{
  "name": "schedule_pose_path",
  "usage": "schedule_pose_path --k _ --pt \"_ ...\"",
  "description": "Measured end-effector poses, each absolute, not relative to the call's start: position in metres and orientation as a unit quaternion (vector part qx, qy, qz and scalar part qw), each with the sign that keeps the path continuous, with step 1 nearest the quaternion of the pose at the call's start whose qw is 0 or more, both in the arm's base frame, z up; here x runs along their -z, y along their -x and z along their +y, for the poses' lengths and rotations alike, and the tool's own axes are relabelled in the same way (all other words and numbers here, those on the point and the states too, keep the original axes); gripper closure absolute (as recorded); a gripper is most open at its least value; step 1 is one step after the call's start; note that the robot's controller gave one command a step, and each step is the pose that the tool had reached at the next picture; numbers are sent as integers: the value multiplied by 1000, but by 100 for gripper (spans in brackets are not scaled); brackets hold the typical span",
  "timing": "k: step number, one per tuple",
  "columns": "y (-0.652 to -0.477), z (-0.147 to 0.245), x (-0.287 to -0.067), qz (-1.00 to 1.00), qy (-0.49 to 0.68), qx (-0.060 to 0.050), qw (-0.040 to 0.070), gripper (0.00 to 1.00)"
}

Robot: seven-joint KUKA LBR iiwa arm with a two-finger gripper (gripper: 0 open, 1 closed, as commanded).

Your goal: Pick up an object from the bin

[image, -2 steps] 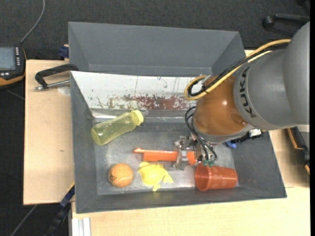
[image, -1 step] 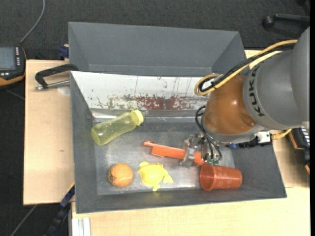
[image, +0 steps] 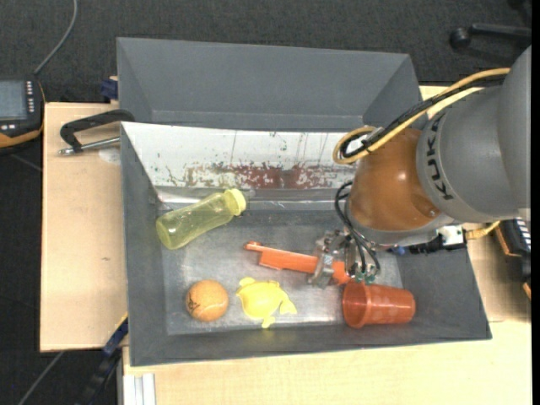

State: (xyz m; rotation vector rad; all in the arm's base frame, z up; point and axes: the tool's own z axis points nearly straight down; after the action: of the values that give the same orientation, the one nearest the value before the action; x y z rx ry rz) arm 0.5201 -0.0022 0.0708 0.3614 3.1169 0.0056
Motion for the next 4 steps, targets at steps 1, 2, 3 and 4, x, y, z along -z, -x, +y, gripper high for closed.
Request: schedule_pose_path --k 1,2,3,4 --pt "-522 1 -114 992 -123 -2 3 100" --pt "-514 4 -158 992 -122 -2 4 100" --pt "-513 5 -144 992 -127 -3 4 100" --pt "-516 3 -162 992 -129 -3 4 100"
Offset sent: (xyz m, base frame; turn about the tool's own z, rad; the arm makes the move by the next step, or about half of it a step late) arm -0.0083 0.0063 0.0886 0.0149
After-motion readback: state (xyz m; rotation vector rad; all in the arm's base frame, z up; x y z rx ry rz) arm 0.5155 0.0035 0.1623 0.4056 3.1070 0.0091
